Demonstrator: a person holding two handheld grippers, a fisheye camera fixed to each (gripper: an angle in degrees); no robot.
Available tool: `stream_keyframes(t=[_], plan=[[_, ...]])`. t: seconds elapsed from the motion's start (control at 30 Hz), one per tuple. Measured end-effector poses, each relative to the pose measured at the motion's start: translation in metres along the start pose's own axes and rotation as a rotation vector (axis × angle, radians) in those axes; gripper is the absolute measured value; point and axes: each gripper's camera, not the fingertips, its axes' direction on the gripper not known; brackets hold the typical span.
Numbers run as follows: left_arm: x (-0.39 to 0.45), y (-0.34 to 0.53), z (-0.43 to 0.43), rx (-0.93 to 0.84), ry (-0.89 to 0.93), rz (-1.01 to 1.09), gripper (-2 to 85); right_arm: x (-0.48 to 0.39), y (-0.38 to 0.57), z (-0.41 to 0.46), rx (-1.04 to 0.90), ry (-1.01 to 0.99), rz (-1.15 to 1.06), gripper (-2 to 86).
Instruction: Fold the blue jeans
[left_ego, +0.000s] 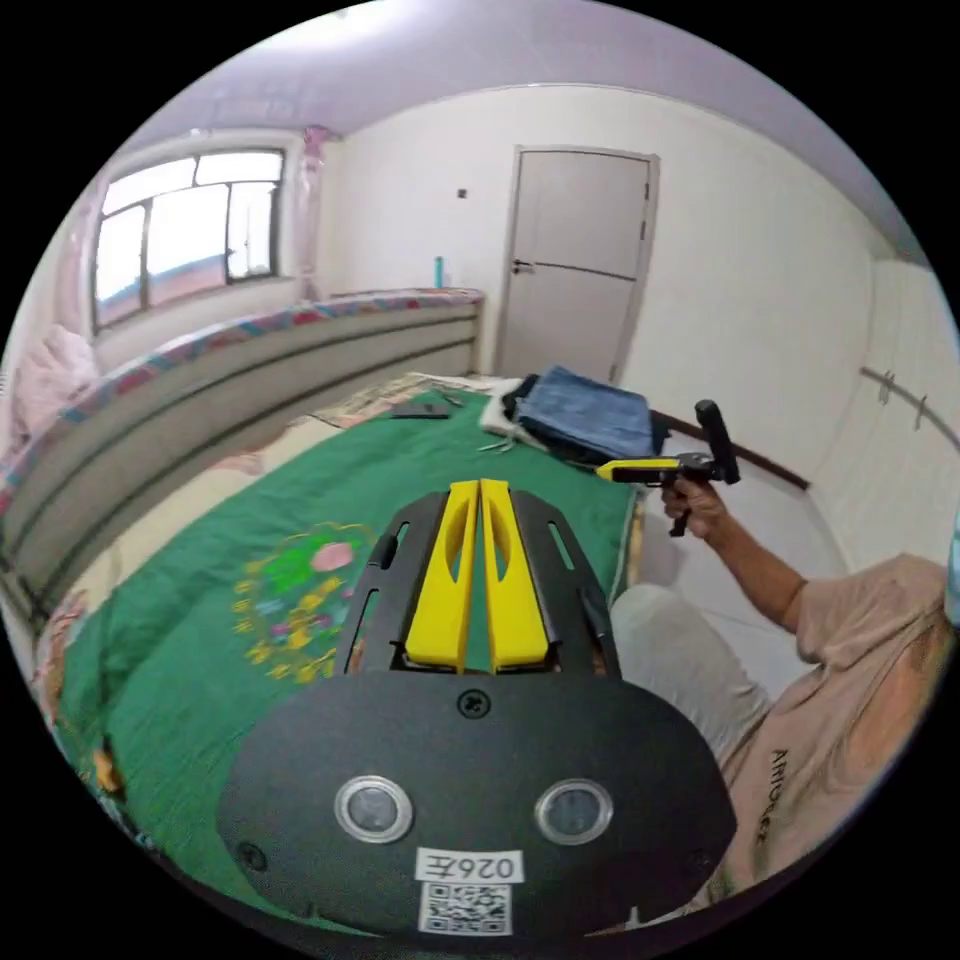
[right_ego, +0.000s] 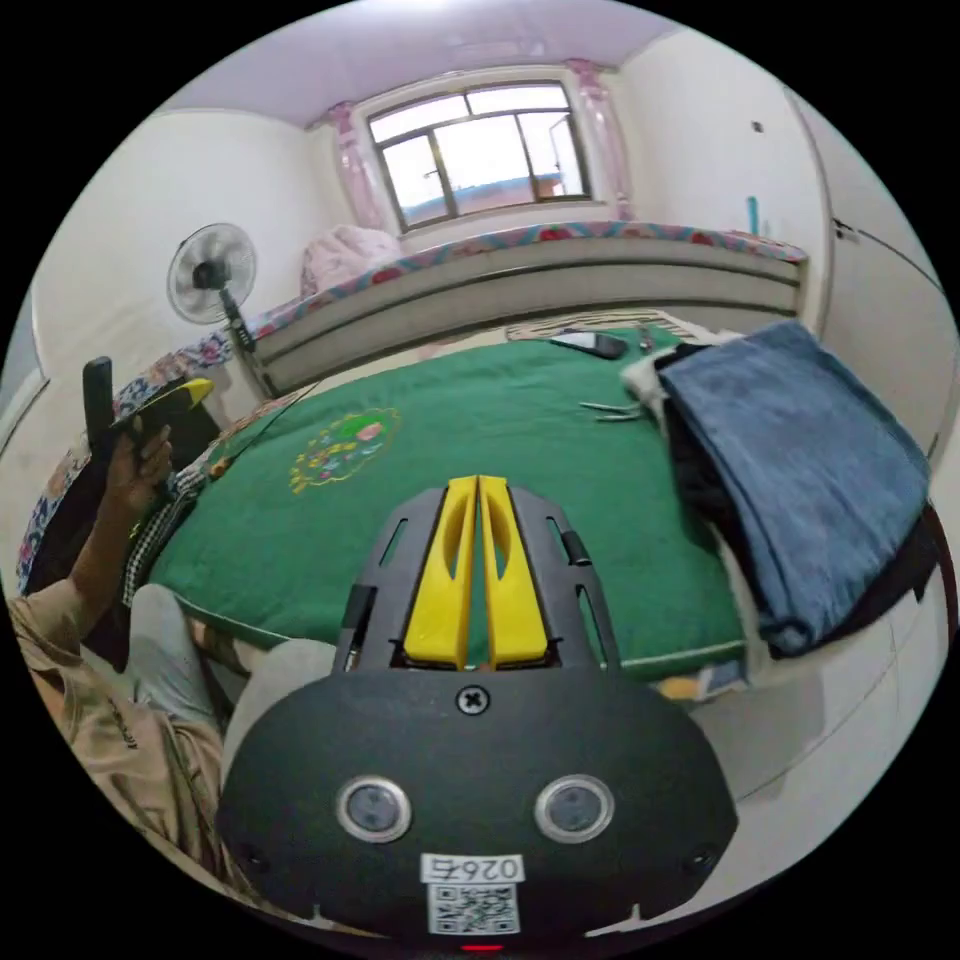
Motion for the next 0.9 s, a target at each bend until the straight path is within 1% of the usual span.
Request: stream_keyframes(t=[0.03, 0.07, 0.13, 0.17, 0.23, 0.27, 0.3, 0.33, 0.37, 0.43, 0.5, 0.57, 0.6, 0.67, 0.73, 0.83, 0.9], plan=[[-0.008, -0.013, 0.057, -0.032, 0.103, -0.023, -0.9, 0.04, 0.002, -0.019, 0.029, 0.062, 0.059, -0.9], [-0.012, -0.019, 0.085, -0.048, 0.148, -0.046, -0.9, 0.076, 0.005, -0.038, 0.06, 0.13, 0.116, -0.9], [-0.019, -0.036, 0.19, -0.114, 0.31, -0.104, -0.7, 0.126, 0.009, -0.064, 0.093, 0.219, 0.189, -0.8], [-0.02, -0.039, 0.215, -0.137, 0.347, -0.118, -0.7, 0.157, 0.011, -0.081, 0.12, 0.277, 0.241, -0.8], [-0.024, -0.049, 0.306, -0.222, 0.507, -0.153, -0.4, 0.201, 0.011, -0.108, 0.166, 0.337, 0.313, -0.6], [-0.025, -0.051, 0.327, -0.242, 0.536, -0.165, -0.2, 0.228, 0.009, -0.126, 0.206, 0.361, 0.351, -0.4], [-0.026, -0.055, 0.365, -0.271, 0.562, -0.177, 0.3, 0.241, 0.008, -0.135, 0.225, 0.368, 0.368, -0.2], [-0.029, -0.06, 0.399, -0.283, 0.561, -0.187, 1.0, 0.265, 0.004, -0.152, 0.267, 0.383, 0.396, 0.5], [-0.03, -0.063, 0.415, -0.283, 0.559, -0.189, 2.8, 0.289, -0.003, -0.168, 0.302, 0.405, 0.418, 1.5], [-0.035, -0.074, 0.469, -0.26, 0.565, -0.202, 9.4, 0.322, -0.017, -0.188, 0.321, 0.459, 0.433, 2.7], [-0.041, -0.08, 0.504, -0.239, 0.57, -0.229, 12.2, 0.354, -0.034, -0.204, 0.321, 0.507, 0.447, 3.7], [-0.045, -0.085, 0.533, -0.237, 0.567, -0.235, 13.1, 0.395, -0.058, -0.219, 0.3, 0.49, 0.464, 4.7], [-0.048, -0.088, 0.55, -0.254, 0.533, -0.23, 13.4, 0.404, -0.064, -0.221, 0.292, 0.479, 0.467, 4.9], [-0.052, -0.089, 0.571, -0.29, 0.478, -0.213, 14.4, 0.438, -0.089, -0.226, 0.201, 0.455, 0.491, 4.8], [-0.061, -0.084, 0.594, -0.326, 0.446, -0.211, 16.5, 0.453, -0.102, -0.231, 0.156, 0.479, 0.522, 4.1], [-0.074, -0.079, 0.615, -0.337, 0.501, -0.243, 17.3, 0.465, -0.119, -0.245, 0.156, 0.493, 0.551, 5.6], [-0.081, -0.078, 0.62, -0.332, 0.491, -0.25, 15.8, 0.471, -0.13, -0.248, 0.134, 0.5, 0.549, 6.3]])
